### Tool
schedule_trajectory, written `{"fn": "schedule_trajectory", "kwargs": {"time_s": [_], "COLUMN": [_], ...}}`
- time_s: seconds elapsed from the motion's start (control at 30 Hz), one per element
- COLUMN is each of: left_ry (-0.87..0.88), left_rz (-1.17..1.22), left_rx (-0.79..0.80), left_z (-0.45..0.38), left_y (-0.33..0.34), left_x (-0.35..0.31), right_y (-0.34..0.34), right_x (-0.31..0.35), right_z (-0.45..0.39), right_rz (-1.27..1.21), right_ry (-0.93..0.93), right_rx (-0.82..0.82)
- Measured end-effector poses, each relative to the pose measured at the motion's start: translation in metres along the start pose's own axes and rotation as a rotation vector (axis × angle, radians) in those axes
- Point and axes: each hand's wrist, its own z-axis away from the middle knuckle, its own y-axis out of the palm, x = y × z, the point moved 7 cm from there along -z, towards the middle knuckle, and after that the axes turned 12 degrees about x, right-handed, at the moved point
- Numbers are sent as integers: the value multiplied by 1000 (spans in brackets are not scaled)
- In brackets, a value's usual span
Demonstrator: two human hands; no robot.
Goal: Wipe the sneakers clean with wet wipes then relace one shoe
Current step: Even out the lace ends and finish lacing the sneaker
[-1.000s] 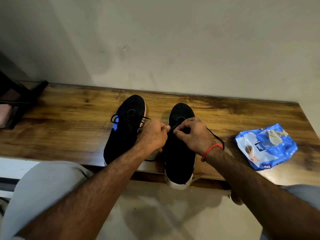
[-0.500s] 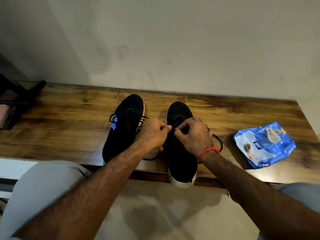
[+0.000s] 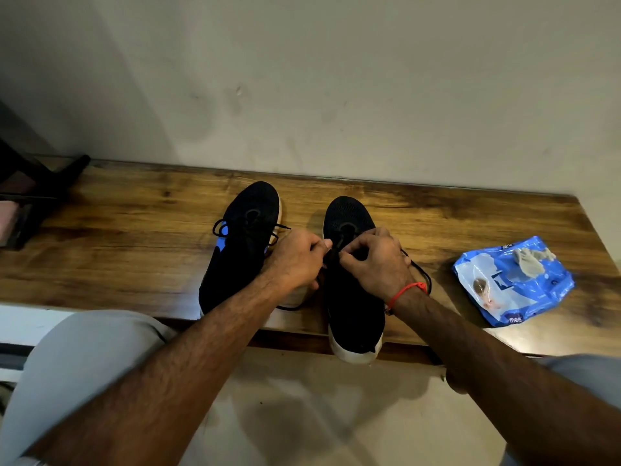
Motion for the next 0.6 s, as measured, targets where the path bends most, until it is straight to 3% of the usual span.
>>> {"fn": "schedule_trajectory", "kwargs": {"time_s": [0.33, 0.5, 0.57, 0.6], "left_ry": [-107, -116, -112, -80], "left_rz": [206, -11, 99, 278], "left_rx": [67, -1, -98, -167], "left_z": [-6, -4, -4, -3], "left_y": [13, -5, -23, -33], "left_x": [17, 6, 6, 5], "right_y": [0, -5, -8, -9], "right_x": [-2, 5, 5, 4], "right_z": [-5, 1, 2, 1], "right_rz": [-180, 263, 269, 259], "right_ry": [-95, -102, -80, -75], "right_rx": [-12, 99, 117, 128]}}
